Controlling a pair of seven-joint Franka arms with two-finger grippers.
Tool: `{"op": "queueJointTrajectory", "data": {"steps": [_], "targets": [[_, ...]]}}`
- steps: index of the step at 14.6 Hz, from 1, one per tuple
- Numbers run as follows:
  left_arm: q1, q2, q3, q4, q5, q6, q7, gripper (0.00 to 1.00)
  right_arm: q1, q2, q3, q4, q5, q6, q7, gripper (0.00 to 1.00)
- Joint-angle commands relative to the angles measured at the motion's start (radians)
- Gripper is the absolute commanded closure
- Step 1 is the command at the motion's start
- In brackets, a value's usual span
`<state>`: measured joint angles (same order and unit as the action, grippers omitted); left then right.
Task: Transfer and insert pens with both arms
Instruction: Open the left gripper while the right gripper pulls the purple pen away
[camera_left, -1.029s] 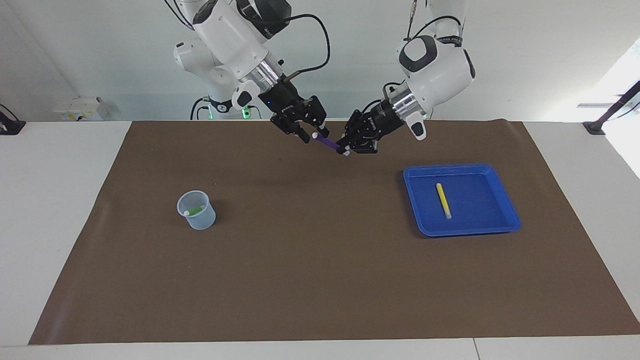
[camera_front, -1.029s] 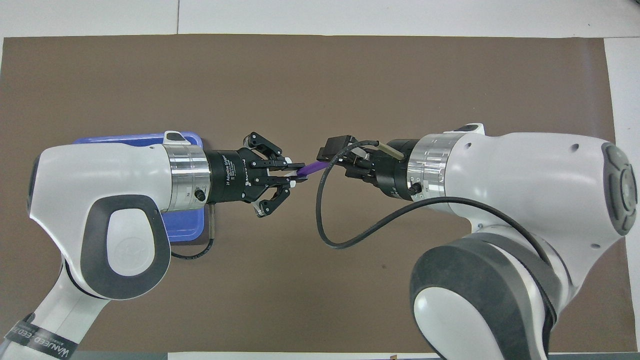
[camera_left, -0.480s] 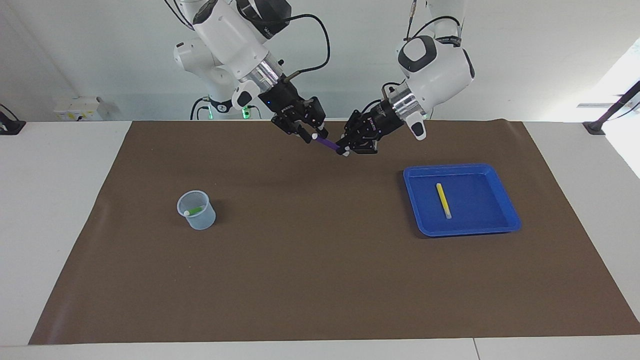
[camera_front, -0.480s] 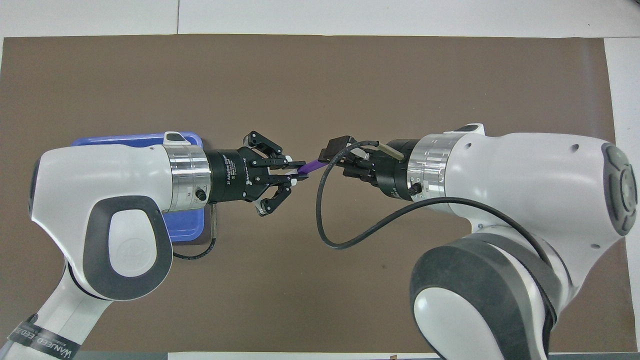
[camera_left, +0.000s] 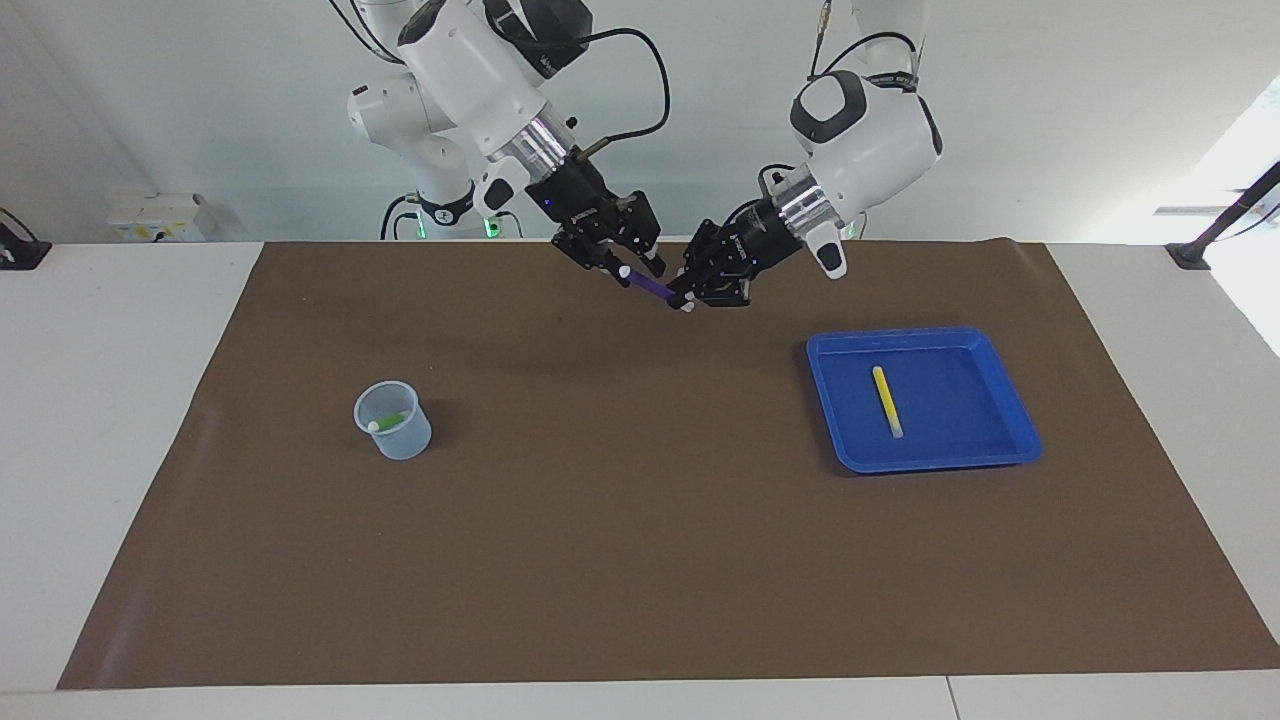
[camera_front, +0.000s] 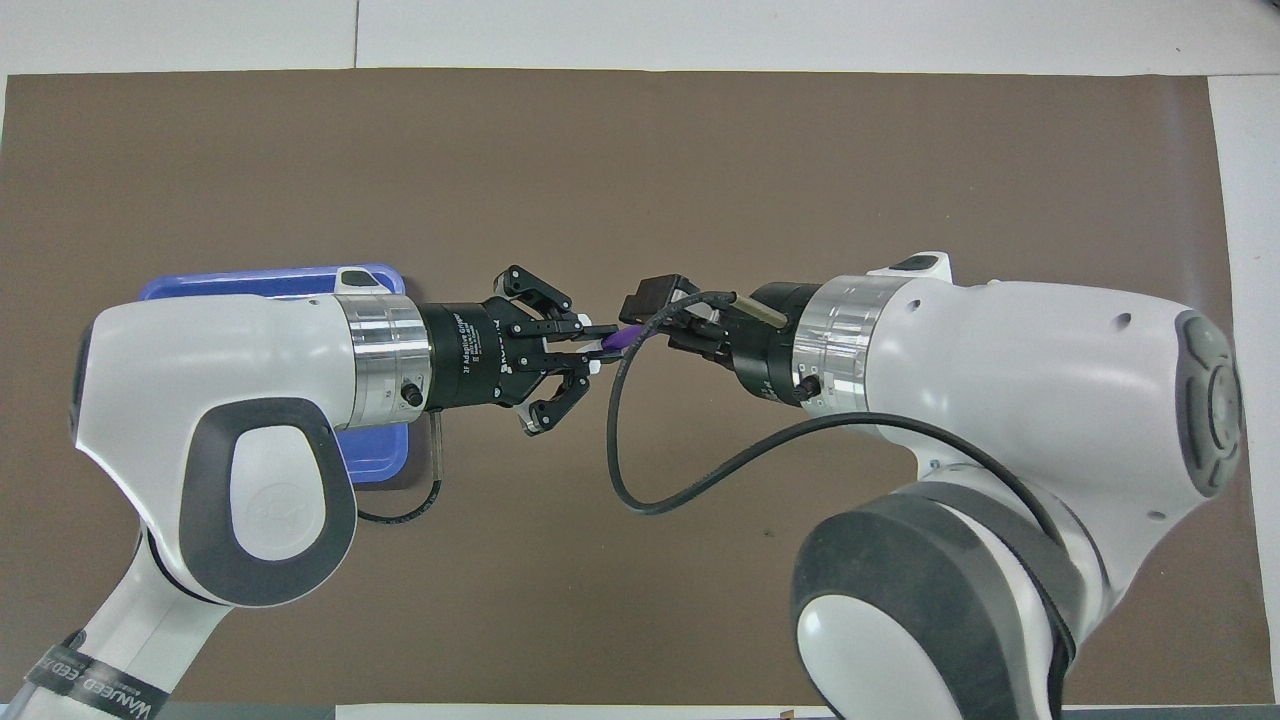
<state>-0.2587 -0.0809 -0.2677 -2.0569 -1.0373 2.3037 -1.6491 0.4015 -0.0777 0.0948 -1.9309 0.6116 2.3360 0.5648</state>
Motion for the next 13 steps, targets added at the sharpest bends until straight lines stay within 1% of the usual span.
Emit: {"op": "queueJointTrajectory", "data": {"steps": [1,2,4,5,6,7,8,10,13], "targets": [[-0.017,-0.040,0.008,-0.042,-0.021,0.028,-0.011,1.00,-0.001,-0.007,0.000,-0.017,0.022,0.020,-0.028,0.46],[-0.017,-0.040,0.008,-0.042,-0.021,0.028,-0.011,1.00,-0.001,-0.007,0.000,-0.017,0.022,0.020,-0.031,0.46],[-0.016,-0.040,0.008,-0.043,-0.021,0.028,-0.011,1.00,-0.003,-0.007,0.000,-0.017,0.022,0.020,-0.033,0.52],[-0.016,-0.040,0.008,-0.042,-0.021,0.028,-0.011,1.00,-0.003,-0.007,0.000,-0.017,0.022,0.020,-0.033,0.54],[-0.016,-0.040,0.008,-0.042,-0.023,0.028,-0.011,1.00,-0.003,-0.007,0.000,-0.017,0.022,0.020,-0.033,0.63],[-0.016,-0.040,0.008,-0.042,-0.026,0.028,-0.011,1.00,-0.003,-0.007,0.000,-0.017,0.022,0.020,-0.033,0.67],[-0.016,-0.040,0.008,-0.042,-0.026,0.028,-0.011,1.00,-0.004,-0.007,0.000,-0.017,0.022,0.020,-0.034,0.68],[-0.016,-0.040,0.008,-0.042,-0.026,0.028,-0.012,1.00,-0.006,-0.005,0.000,-0.017,0.022,0.022,-0.033,0.76],[-0.016,-0.040,0.008,-0.042,-0.026,0.028,-0.012,1.00,-0.007,-0.005,0.000,-0.017,0.022,0.020,-0.031,0.76]]}}
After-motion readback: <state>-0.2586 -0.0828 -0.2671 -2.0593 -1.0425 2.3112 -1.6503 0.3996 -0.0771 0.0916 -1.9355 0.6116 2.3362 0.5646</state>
